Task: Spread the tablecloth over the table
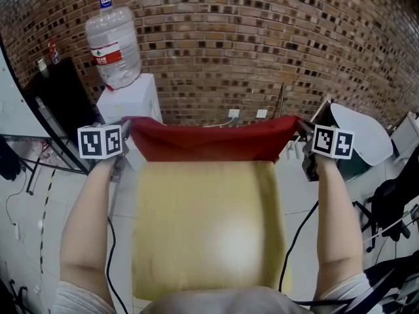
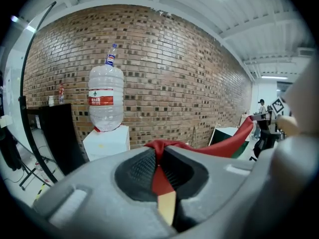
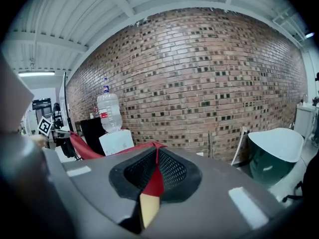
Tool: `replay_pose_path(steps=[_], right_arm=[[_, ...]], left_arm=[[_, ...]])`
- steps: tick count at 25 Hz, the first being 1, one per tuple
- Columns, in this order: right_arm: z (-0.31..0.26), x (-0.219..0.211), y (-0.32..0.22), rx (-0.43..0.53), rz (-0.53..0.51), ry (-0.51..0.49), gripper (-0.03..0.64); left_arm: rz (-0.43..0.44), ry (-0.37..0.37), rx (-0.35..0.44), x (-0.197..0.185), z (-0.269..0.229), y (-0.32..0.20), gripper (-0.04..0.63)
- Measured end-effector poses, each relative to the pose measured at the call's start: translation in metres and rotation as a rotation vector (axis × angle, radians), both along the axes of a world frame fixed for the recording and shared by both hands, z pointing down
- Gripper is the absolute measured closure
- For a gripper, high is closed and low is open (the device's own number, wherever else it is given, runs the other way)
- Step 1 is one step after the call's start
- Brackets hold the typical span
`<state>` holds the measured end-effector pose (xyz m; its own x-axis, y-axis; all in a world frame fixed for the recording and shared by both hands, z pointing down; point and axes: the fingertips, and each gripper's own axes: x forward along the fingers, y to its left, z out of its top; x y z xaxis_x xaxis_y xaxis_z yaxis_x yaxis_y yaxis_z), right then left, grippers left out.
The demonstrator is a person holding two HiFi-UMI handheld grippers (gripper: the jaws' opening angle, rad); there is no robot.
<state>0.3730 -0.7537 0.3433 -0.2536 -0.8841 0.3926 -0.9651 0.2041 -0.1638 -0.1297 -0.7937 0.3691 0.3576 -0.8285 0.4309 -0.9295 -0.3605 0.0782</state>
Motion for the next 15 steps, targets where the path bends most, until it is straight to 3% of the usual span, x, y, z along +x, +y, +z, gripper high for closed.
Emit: replay_pose_path(steps=[8, 15], right_arm=[[0.022, -0.014, 0.103, -0.032, 0.036, -0.023, 0.603], [0.07, -0.013, 0.188, -0.116, 0.081, -0.018, 0.603]], left_arm=[[0.023, -0.027, -0.046, -0.018, 0.023, 0.097, 0.577], [0.04, -0.019, -0.084, -0.018, 0.058, 0.177, 0.577]])
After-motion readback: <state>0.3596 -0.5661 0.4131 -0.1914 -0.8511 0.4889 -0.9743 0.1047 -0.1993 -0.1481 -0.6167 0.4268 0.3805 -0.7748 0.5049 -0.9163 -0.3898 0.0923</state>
